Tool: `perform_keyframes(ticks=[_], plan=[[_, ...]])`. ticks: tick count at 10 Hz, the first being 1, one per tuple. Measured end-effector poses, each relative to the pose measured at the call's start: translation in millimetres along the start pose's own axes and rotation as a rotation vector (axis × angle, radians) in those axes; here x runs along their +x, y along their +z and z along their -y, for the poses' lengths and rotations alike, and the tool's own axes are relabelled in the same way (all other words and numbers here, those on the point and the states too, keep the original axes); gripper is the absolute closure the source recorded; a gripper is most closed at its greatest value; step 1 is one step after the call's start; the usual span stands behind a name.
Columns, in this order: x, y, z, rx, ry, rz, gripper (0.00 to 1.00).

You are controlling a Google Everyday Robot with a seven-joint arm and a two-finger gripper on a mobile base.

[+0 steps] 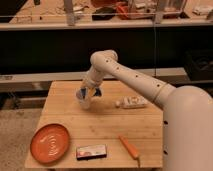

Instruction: Place the white sponge in the ceramic cup

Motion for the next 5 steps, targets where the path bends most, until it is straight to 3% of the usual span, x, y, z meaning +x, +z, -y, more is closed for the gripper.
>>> perform_keyframes(ticks=[2,5], plan=[[0.2,0.1,-0.7,-0.001,-0.009,0.001,0.87],[0.6,0.3,-0.7,-0.002,-0.01,0.002,0.87]])
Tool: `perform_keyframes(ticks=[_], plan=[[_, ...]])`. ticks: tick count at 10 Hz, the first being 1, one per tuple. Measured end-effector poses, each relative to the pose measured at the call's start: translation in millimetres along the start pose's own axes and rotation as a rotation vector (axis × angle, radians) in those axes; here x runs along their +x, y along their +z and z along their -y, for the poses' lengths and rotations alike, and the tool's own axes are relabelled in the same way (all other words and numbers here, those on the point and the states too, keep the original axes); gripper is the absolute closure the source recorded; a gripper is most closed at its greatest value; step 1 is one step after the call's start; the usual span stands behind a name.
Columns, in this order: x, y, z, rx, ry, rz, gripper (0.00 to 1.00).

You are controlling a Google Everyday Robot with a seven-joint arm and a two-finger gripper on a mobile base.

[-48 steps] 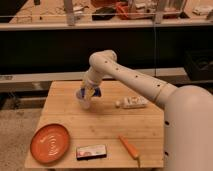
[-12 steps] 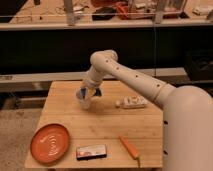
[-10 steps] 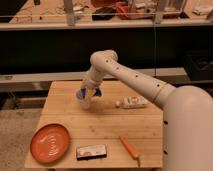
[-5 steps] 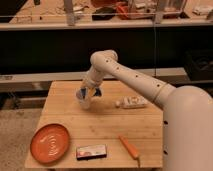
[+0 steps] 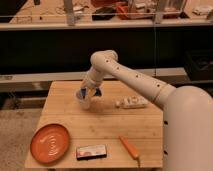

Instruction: Place the white sponge in the ceramic cup

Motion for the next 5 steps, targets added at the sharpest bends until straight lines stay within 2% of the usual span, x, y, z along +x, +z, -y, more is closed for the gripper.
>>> perform_keyframes(ticks=[5], plan=[[0.0,-0.4,-0.4,-0.002,-0.008,0.003,0.87]])
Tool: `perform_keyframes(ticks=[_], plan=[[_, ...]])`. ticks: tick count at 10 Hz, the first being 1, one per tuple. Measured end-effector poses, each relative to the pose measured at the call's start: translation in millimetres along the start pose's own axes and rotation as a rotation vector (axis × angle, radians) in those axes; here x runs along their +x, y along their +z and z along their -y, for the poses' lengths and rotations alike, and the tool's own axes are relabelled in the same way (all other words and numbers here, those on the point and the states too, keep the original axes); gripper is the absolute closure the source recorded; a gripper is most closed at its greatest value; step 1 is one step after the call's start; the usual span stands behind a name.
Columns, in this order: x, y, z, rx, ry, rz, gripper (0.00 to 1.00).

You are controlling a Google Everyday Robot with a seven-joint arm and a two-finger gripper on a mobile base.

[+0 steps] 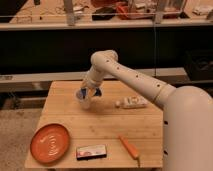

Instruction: Place the white sponge in the ceramic cup

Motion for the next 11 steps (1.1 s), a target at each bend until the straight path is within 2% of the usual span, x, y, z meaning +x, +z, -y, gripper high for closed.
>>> perform_keyframes(ticks=[4,6,11], plan=[[0.4,-0.1,-0.6,-0.002,-0.005,0.002,0.79],[0.4,-0.4,-0.7,-0.003,-0.007,0.003,0.84],[0.8,-0.5,-1.1,-0.006,-0.012,0.005,0.85]])
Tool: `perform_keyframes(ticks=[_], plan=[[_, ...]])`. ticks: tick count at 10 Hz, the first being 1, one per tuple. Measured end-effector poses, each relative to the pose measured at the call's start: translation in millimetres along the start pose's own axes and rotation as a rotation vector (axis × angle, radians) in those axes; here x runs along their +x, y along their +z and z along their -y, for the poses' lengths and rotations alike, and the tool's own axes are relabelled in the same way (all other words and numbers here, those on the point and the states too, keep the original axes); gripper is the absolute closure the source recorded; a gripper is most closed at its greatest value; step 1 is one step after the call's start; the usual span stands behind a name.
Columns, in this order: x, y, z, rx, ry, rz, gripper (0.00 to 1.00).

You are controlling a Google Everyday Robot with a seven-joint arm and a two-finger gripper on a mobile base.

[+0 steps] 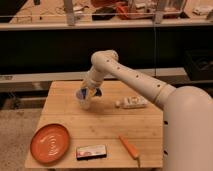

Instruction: Place the white sponge in the ceramic cup

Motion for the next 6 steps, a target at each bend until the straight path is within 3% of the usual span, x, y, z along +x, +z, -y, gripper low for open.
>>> perform_keyframes(ticks=[6], plan=[[0.0,-0.6,0.0,-0.003,-0.006,0.002,0.85]])
